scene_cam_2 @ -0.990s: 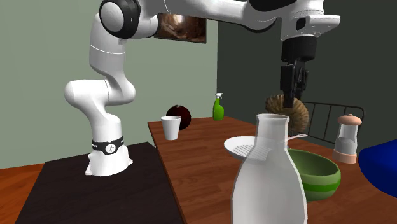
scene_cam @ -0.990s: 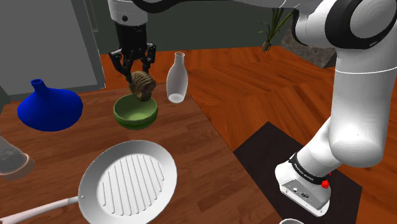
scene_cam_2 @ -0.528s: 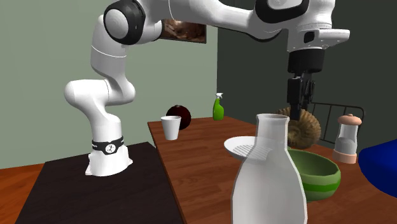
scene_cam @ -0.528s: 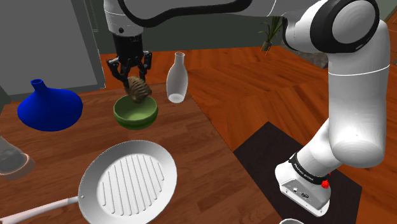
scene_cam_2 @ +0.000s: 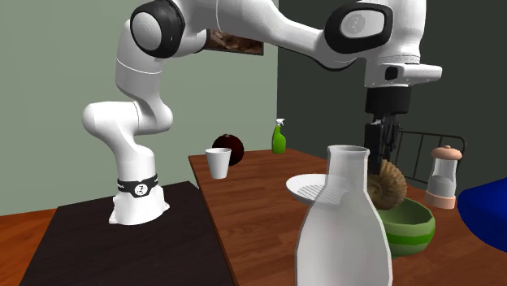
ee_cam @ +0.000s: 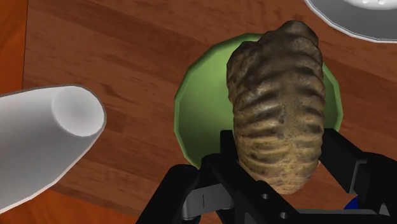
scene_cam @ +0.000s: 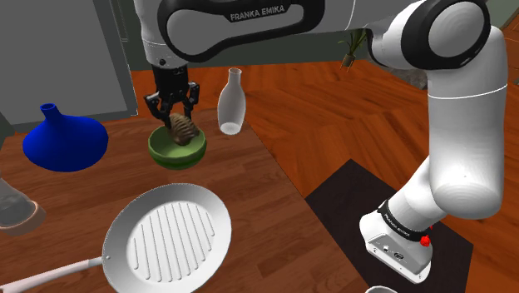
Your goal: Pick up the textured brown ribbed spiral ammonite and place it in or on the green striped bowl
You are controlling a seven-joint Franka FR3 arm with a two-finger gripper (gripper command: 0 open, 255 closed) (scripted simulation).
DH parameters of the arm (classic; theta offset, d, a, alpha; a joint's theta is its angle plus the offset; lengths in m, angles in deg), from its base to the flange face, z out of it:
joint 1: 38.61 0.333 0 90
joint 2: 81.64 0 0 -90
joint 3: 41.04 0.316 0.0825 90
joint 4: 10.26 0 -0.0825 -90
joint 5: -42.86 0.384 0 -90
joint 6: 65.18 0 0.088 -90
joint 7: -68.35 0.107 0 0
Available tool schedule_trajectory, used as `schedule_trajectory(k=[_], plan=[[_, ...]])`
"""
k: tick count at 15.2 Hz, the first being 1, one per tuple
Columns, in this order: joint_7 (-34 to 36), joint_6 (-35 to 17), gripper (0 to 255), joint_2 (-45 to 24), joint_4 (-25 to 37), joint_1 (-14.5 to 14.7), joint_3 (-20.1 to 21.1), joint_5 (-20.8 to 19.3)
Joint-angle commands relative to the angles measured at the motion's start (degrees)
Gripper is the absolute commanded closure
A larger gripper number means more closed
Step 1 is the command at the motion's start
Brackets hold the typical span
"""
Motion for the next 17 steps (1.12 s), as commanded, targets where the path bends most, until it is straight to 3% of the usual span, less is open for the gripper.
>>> schedule_trajectory(k=[1, 10, 11, 17], plan=[[0.2, -1.3, 255, -0.4, -1.0, -0.1, -0.1, -0.3], [0.3, -1.8, 255, -0.5, -1.3, -0.1, -0.2, -0.3], [0.3, -1.8, 0, -0.5, -1.3, -0.1, -0.2, -0.3], [0.0, -0.1, 0, -0.1, 0.0, 0.1, 0.0, -0.1]])
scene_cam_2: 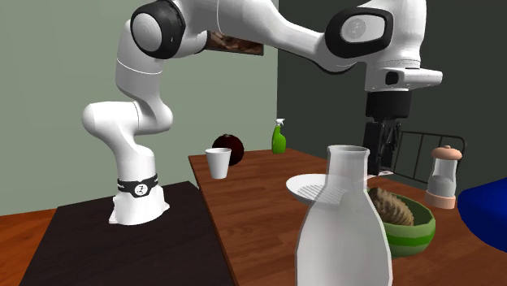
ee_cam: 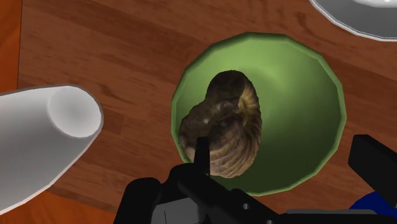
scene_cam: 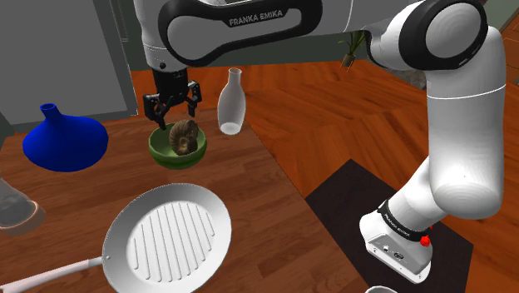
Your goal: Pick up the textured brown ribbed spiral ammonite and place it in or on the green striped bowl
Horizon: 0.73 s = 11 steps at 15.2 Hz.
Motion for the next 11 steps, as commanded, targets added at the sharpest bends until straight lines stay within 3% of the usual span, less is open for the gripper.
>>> schedule_trajectory(k=[1, 3, 11], plan=[[-0.3, 2.5, 0, 0.7, 1.9, 0.2, 0.3, 0.4], [-0.7, 5.7, 0, 1.1, 4.9, 0.7, 0.5, 0.8], [-0.7, 5.7, 0, 1.1, 4.9, 0.7, 0.5, 0.8]])
